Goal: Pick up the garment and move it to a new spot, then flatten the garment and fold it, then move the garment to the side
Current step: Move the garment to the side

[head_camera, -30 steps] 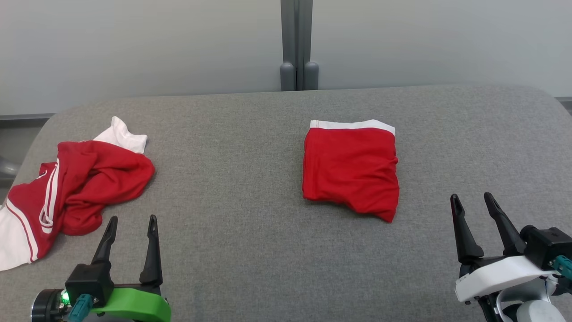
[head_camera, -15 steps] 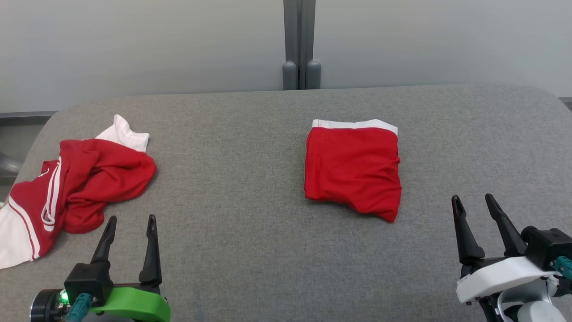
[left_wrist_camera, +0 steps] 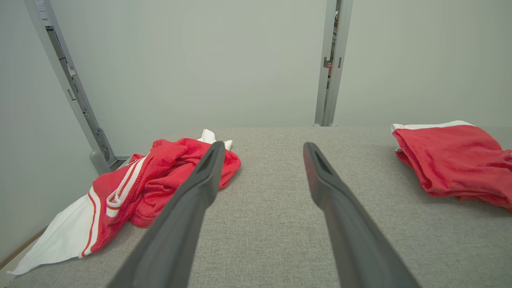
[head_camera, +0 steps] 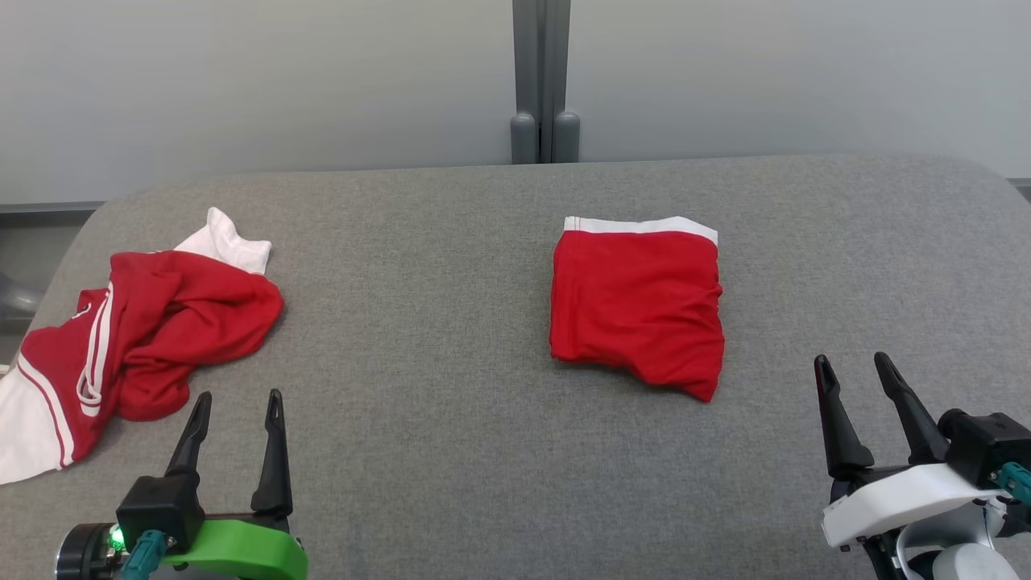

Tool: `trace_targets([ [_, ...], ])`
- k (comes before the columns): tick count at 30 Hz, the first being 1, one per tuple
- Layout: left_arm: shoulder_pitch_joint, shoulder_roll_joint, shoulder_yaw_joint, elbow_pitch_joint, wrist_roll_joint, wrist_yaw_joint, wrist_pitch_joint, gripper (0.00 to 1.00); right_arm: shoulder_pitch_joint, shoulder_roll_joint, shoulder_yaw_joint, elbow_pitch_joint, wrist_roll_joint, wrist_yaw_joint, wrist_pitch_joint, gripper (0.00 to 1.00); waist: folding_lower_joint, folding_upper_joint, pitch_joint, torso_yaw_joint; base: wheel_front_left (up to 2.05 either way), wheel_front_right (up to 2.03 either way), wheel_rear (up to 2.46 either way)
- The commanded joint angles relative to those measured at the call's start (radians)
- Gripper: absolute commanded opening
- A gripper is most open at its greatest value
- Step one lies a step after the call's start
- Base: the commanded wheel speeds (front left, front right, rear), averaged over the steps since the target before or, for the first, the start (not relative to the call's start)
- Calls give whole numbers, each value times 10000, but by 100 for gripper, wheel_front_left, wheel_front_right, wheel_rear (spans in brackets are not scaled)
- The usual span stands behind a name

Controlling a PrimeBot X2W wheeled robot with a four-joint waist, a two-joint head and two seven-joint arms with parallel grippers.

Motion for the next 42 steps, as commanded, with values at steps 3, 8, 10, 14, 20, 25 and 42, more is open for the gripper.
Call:
trace_targets([
  [3, 157, 81, -8, 26, -70, 59, -56, 100, 73, -17, -23, 45, 19, -11, -64, 100, 1, -1, -1, 15, 0, 0, 0],
  [8, 200, 125, -6, 45, -113, 109, -108, 100, 44, -38, 14, 92, 17, -11, -69, 100, 1, -1, 16, 10, 0, 0, 0],
  [10, 196, 131, -18, 39, -127, 121, -130, 100, -12, -59, 14, 124, 25, -11, -78, 100, 1, -1, 29, 9, 0, 0, 0],
  [14, 180, 107, -71, 42, -157, 142, -162, 100, -239, -139, 37, 227, -33, -11, -102, 100, 1, -1, 84, 33, 0, 0, 0],
  [20, -109, 34, -257, 52, -167, 166, -232, 100, -1158, -582, 367, 425, -145, -11, -99, 100, 1, -1, 488, 191, 0, 0, 0],
  [25, -456, -33, -373, 121, -173, 205, -339, 100, -2547, -1096, 708, 806, -145, -11, 26, 100, 1, -1, 1056, 419, 0, 0, 0],
  [42, -1586, -343, -971, 795, -321, 322, -867, 100, -5419, -1854, 1580, 4662, 316, -13, -14, 100, 1, -1, 2575, 1462, 0, 0, 0],
])
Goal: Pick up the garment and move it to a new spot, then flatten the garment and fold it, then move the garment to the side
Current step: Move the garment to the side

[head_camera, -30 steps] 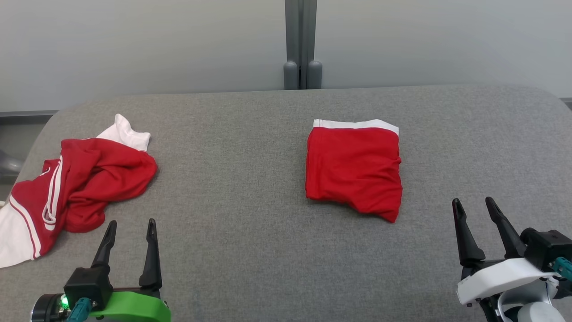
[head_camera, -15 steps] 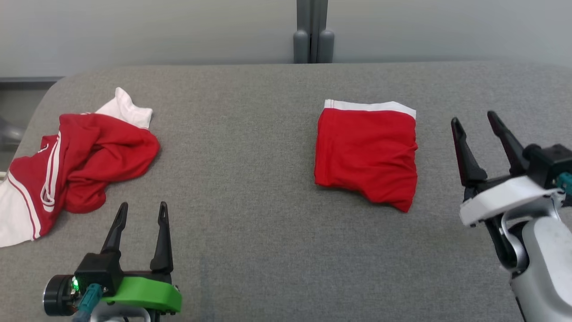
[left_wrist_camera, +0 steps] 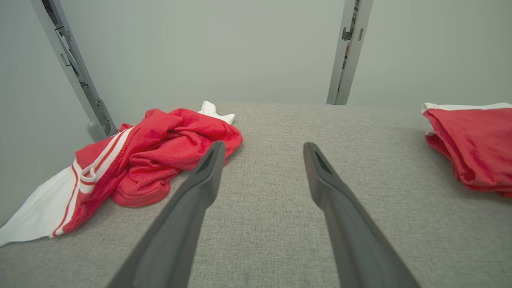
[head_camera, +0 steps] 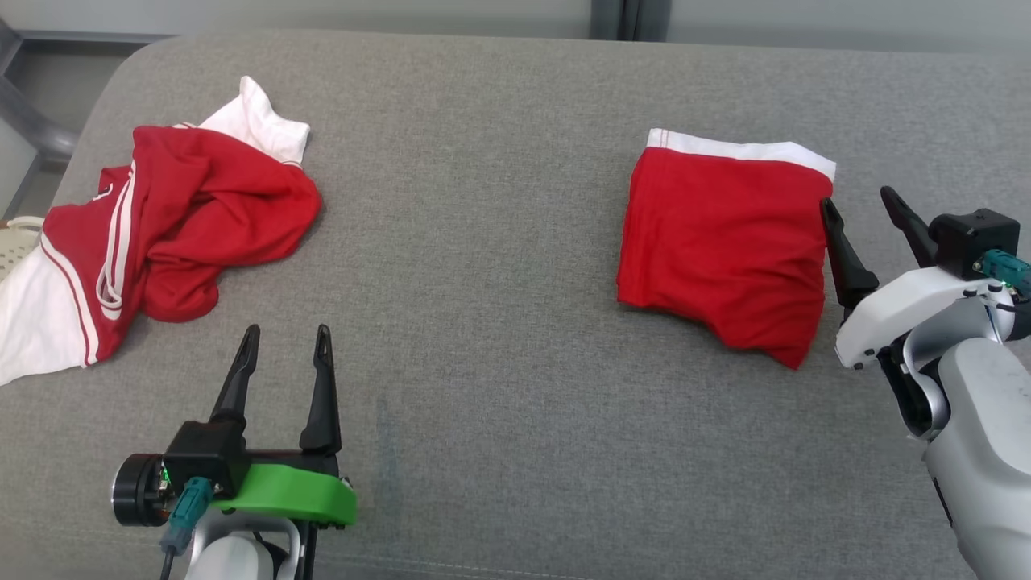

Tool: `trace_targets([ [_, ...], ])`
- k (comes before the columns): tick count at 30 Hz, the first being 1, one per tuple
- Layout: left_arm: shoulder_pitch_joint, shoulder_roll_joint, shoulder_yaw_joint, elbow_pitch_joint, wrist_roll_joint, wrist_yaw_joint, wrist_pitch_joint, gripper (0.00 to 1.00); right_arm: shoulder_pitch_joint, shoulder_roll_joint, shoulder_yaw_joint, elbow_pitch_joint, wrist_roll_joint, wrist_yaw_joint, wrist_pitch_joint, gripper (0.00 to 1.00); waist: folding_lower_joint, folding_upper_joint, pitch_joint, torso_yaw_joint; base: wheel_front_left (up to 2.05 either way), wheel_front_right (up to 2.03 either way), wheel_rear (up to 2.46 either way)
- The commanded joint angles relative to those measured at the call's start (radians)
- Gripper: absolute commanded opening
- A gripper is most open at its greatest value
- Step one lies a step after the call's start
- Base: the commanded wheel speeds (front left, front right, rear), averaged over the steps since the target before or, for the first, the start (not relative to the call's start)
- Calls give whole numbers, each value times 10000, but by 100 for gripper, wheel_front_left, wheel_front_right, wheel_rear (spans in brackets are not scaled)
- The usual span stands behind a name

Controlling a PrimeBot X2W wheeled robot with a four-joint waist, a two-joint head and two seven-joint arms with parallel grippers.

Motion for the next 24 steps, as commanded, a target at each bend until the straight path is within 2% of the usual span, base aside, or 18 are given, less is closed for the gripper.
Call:
trace_targets([
  [1, -236, -48, -52, 62, -60, 26, -57, 100, -149, -27, 56, 337, 103, -15, -126, 100, 0, -1, 375, 332, 0, 0, 0],
  [13, -597, -139, -351, 380, -193, 139, -171, 100, -522, 430, 533, 2963, 1005, -13, -523, 100, 0, -1, 774, 546, 0, 0, 0],
  [14, -607, -144, -362, 391, -185, 153, -176, 100, -573, 447, 596, 3092, 1085, -13, -514, 87, 0, -1, 791, 540, 0, 0, 0],
  [15, -624, -149, -380, 403, -190, 158, -178, 100, -637, 459, 661, 3249, 1183, -13, -525, 16, 0, -1, 806, 531, 0, 0, 0],
  [16, -647, -154, -396, 400, -195, 163, -181, 100, -695, 470, 698, 3370, 1276, -15, -528, 0, 0, -1, 814, 526, 0, 0, 0],
  [20, -696, -172, -440, 341, -224, 201, -184, 100, -1047, 296, 981, 3777, 1513, -20, -538, 0, 0, -1, 859, 478, 0, 0, 0],
  [24, -697, -181, -421, 172, -167, 182, -177, 100, -1703, 24, 1618, 3666, 1555, -20, -442, 0, 0, -1, 1132, 159, 0, 0, 0],
])
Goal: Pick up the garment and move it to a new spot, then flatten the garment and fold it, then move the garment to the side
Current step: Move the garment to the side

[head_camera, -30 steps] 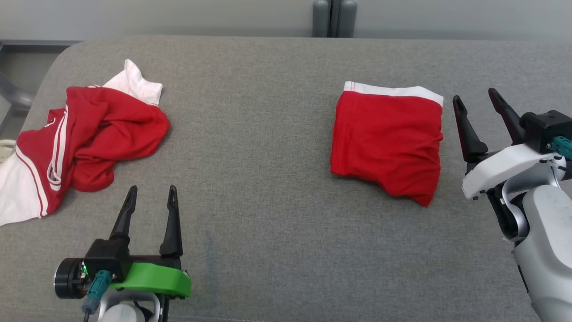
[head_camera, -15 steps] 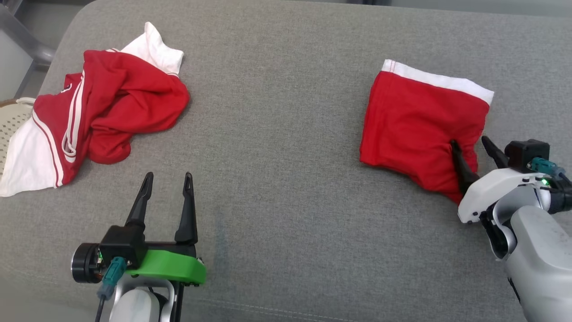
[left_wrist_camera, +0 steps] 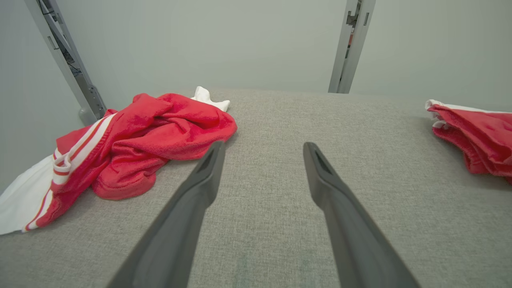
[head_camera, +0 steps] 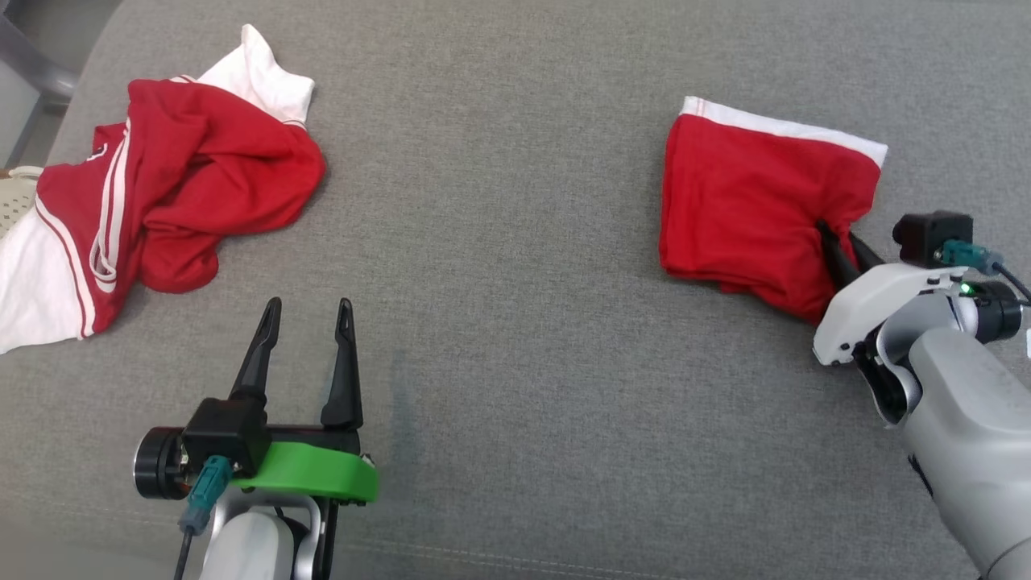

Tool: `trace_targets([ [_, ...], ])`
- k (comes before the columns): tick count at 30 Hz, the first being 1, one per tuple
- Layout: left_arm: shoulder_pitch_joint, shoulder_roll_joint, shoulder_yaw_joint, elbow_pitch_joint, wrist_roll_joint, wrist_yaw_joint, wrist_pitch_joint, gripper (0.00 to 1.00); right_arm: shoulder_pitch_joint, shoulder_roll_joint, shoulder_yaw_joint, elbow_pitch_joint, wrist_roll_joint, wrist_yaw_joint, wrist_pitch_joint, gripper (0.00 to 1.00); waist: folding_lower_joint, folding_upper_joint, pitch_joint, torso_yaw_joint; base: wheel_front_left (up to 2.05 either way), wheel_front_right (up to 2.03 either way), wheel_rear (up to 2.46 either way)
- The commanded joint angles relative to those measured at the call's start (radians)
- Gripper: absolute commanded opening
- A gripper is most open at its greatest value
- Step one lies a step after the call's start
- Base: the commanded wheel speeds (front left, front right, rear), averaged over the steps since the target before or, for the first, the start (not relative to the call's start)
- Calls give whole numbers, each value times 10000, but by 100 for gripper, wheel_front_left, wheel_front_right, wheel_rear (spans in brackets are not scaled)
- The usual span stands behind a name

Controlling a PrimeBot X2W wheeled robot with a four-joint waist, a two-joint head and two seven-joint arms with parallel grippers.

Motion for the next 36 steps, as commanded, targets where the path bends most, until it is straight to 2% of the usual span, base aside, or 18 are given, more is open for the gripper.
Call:
trace_targets([
  [1, -173, 0, -15, -69, 31, 9, -28, 100, -330, -291, 218, -78, 30, -24, 97, 0, 0, 0, 314, -304, 0, 0, 0],
  [6, -520, -10, -30, -373, 101, 44, -29, 100, -1251, -1340, 1382, -660, -26, -24, 488, 0, 0, 0, 1113, -969, 0, 0, 0],
  [9, -801, -11, 4, -632, 228, 86, -29, 100, -1888, -2263, 2094, -1207, 111, -24, 773, 0, 0, 0, 1803, -1476, 0, 0, 0],
  [14, -1451, 180, 129, -1057, 579, 67, -25, 100, -2895, -3808, 2763, -1907, 644, -24, 1002, 0, 0, 0, 2962, -2393, 0, 0, 0],
  [18, -1865, 410, 215, -1313, 768, 58, -17, 100, -3495, -4702, 3000, -2100, 981, -24, 977, 0, 0, 0, 3552, -3069, 0, 0, 0],
  [25, -2130, 703, 136, -1600, 1048, 41, -14, 100, -4144, -5601, 3306, -1956, 1460, -24, 1024, 0, 0, 0, 3859, -3675, 0, 0, 0],
  [32, -1974, 769, -1, -2032, 1114, 84, 92, 100, -4986, -6254, 3900, -1860, 1448, -24, 1440, 0, 0, 0, 3859, -3703, 0, 0, 0],
  [36, -1744, 766, -46, -2223, 1080, 157, 109, 100, -5602, -6408, 4186, -1750, 1505, -24, 1693, 0, 0, 0, 3830, -3674, 0, 0, 0],
])
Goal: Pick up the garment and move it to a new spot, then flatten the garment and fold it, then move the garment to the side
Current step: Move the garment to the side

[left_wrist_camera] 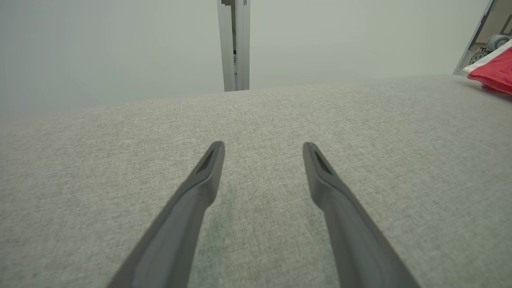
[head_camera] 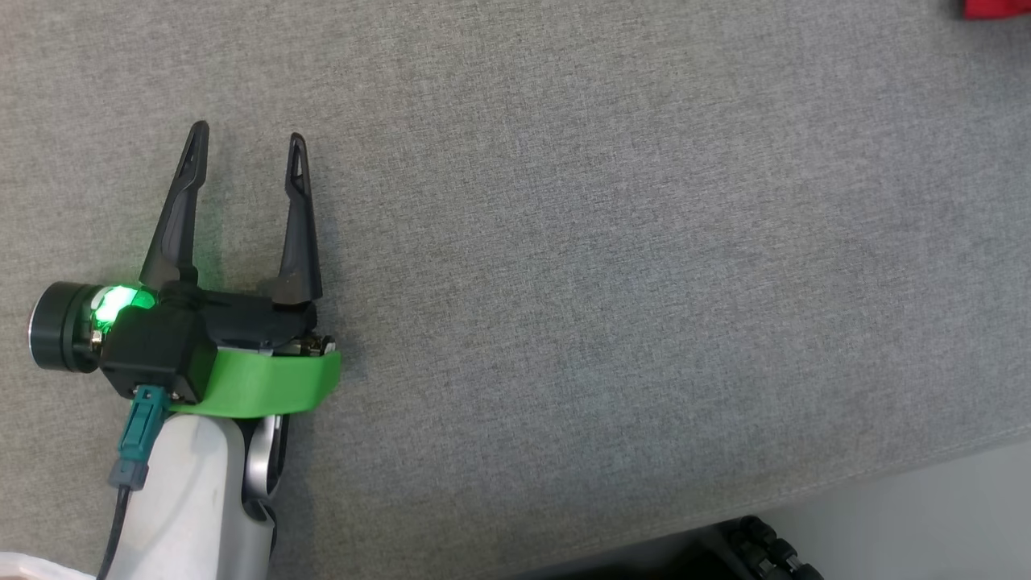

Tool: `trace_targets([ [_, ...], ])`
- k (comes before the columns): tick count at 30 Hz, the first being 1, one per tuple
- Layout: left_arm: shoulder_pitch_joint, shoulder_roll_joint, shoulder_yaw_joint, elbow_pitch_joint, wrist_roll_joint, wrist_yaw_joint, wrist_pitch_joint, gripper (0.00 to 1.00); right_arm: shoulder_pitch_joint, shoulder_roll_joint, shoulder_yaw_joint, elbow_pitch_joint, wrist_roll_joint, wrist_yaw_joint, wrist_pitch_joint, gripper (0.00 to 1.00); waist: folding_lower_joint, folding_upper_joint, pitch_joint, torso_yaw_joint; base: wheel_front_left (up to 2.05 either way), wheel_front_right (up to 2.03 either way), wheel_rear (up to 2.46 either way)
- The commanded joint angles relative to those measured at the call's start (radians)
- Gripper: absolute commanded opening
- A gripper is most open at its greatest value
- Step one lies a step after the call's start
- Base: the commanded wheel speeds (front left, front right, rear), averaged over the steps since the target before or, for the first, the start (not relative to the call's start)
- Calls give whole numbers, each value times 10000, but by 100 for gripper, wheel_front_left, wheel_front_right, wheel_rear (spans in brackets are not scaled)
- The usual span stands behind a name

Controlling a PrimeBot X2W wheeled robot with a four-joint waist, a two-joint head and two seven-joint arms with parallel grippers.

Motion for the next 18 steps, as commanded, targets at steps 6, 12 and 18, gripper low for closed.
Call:
trace_targets([
  [6, 271, -3, -153, -15, -18, 59, 32, 100, -779, 119, 367, 589, 39, -22, 284, 100, -1, -1, -148, 203, 0, 0, 0],
  [12, 313, -86, -286, 184, -154, 9, -21, 100, -1229, 84, 473, 1365, -547, -22, -245, 100, -1, -1, -377, 528, 0, 0, 0],
  [18, 512, -178, -271, 432, -308, 88, -88, 100, -1303, 487, 557, 1839, -886, -22, -1049, 100, -1, -1, -924, 782, 0, 0, 0],
])
